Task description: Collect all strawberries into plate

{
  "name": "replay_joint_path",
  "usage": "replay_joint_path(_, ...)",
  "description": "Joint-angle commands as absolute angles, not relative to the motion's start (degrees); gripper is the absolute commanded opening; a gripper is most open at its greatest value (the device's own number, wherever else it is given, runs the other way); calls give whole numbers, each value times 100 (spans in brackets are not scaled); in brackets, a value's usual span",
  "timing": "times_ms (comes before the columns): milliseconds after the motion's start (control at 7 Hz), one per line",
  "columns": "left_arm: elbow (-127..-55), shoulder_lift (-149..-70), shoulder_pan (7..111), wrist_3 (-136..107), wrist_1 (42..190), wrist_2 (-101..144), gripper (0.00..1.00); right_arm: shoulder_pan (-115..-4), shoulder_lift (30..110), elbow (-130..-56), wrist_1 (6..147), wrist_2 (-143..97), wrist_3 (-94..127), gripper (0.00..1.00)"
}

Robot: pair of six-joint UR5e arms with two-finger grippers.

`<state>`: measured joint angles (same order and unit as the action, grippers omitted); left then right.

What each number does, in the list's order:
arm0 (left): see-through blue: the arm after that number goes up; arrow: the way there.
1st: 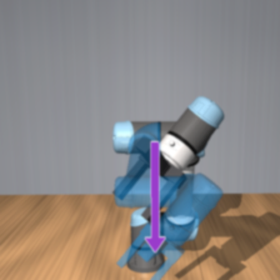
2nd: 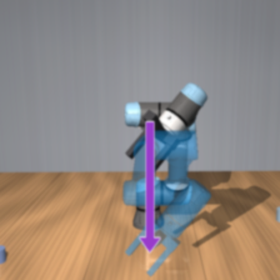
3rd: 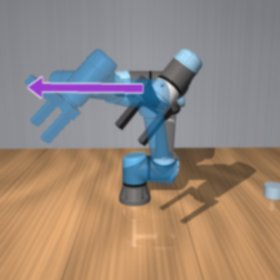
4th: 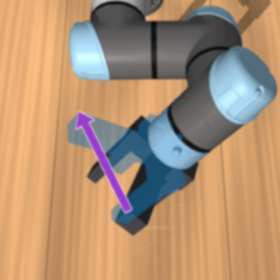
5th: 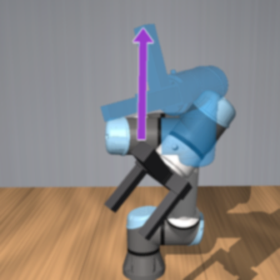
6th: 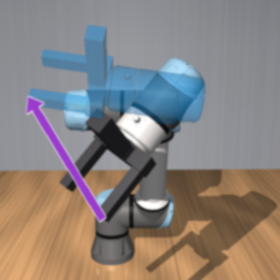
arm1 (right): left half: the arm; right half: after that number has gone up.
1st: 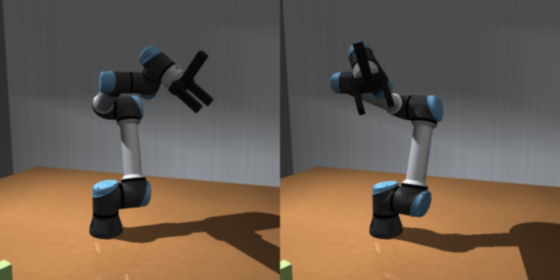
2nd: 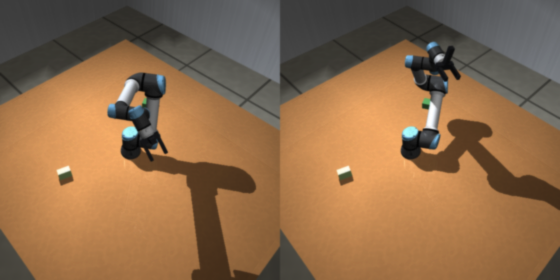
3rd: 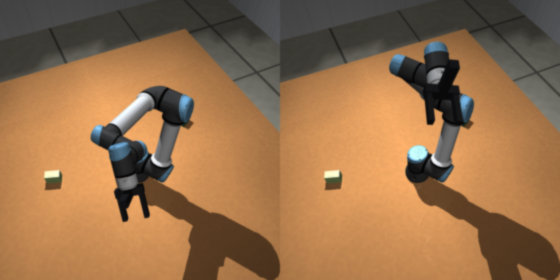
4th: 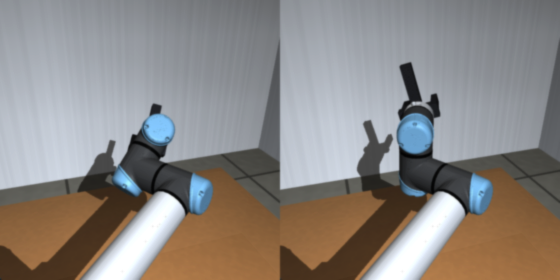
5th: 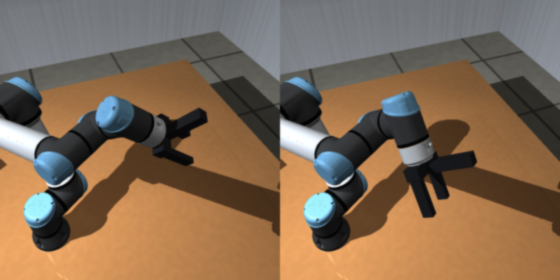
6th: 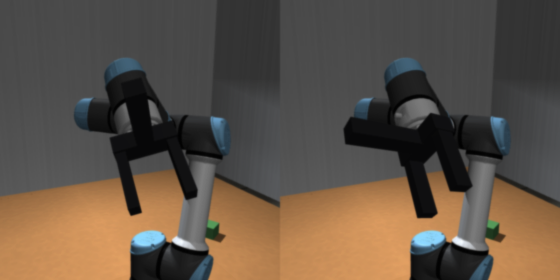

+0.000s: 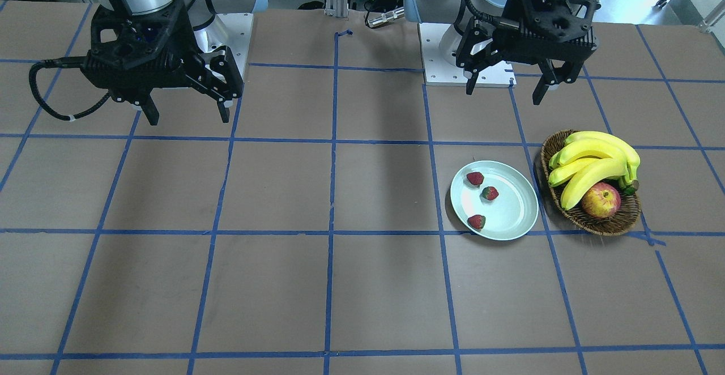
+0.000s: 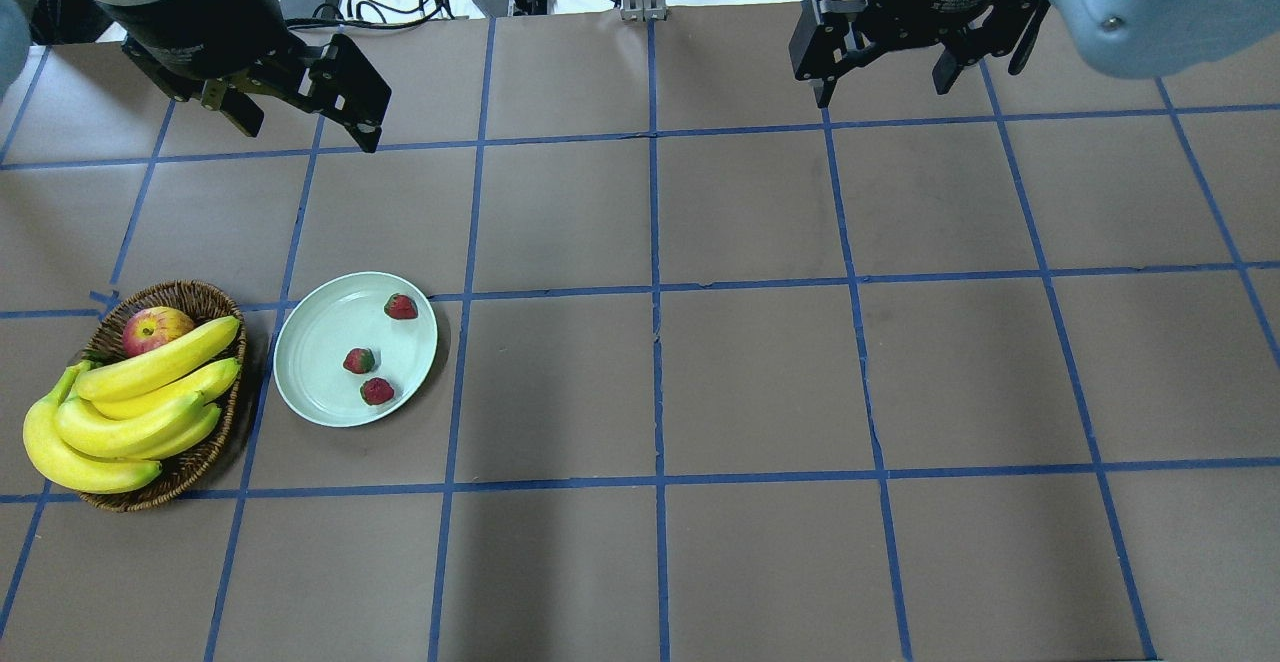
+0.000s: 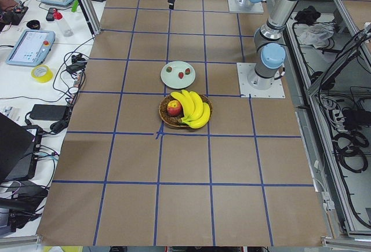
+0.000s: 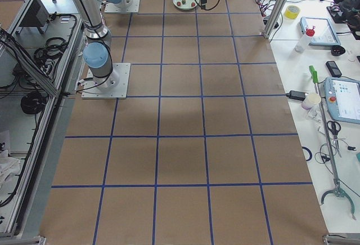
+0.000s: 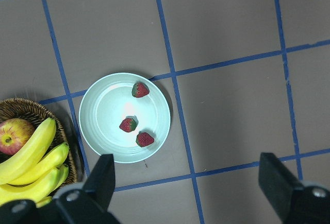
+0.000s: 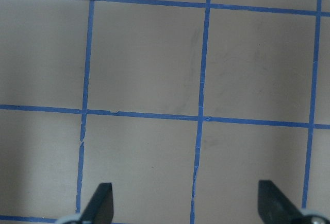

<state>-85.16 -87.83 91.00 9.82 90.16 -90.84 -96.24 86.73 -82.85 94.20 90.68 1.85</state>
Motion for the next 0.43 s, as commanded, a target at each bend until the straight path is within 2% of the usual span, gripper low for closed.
replay_joint_path(0, -8517, -8780, 9105, 1011, 9009, -9131, 100, -9624, 8684, -8297, 9422, 9035, 185, 100)
replay_joint_path(286, -8525, -8771, 9114, 958, 9009, -9115, 100, -9615, 8675, -8306, 9431, 9026, 193, 100)
